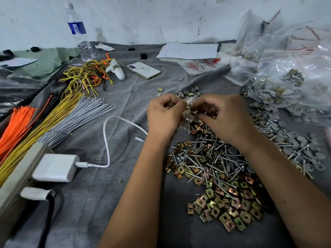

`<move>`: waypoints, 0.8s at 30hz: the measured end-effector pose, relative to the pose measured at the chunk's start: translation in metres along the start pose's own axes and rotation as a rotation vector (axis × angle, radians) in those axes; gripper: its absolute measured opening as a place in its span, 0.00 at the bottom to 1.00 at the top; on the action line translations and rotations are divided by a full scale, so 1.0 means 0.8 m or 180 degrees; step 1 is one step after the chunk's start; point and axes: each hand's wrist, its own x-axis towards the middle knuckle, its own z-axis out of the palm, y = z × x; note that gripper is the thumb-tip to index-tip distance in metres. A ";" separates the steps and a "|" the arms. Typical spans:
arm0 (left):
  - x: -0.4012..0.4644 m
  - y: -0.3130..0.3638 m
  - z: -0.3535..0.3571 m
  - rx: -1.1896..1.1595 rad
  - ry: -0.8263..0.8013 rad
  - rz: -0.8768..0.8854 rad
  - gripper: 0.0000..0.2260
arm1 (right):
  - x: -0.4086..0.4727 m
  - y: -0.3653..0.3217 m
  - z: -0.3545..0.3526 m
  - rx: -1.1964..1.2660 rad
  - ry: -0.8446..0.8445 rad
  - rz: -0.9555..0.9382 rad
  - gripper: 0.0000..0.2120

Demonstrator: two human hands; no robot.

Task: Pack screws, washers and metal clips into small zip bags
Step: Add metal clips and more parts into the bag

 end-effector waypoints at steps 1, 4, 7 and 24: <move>0.001 -0.001 -0.001 -0.0138 0.0029 -0.0054 0.09 | 0.001 -0.001 -0.001 0.0204 0.0090 0.0061 0.13; 0.006 -0.002 -0.004 -0.0379 0.0282 -0.0150 0.08 | 0.005 -0.001 -0.003 0.0362 0.0481 0.0005 0.09; 0.010 -0.004 -0.006 -0.0543 0.0504 -0.0211 0.10 | 0.004 0.003 -0.005 0.0084 0.0416 -0.0030 0.06; 0.005 0.025 -0.037 -0.4393 -0.0962 -0.0989 0.11 | -0.002 0.007 0.021 -0.1442 -0.1256 0.0142 0.15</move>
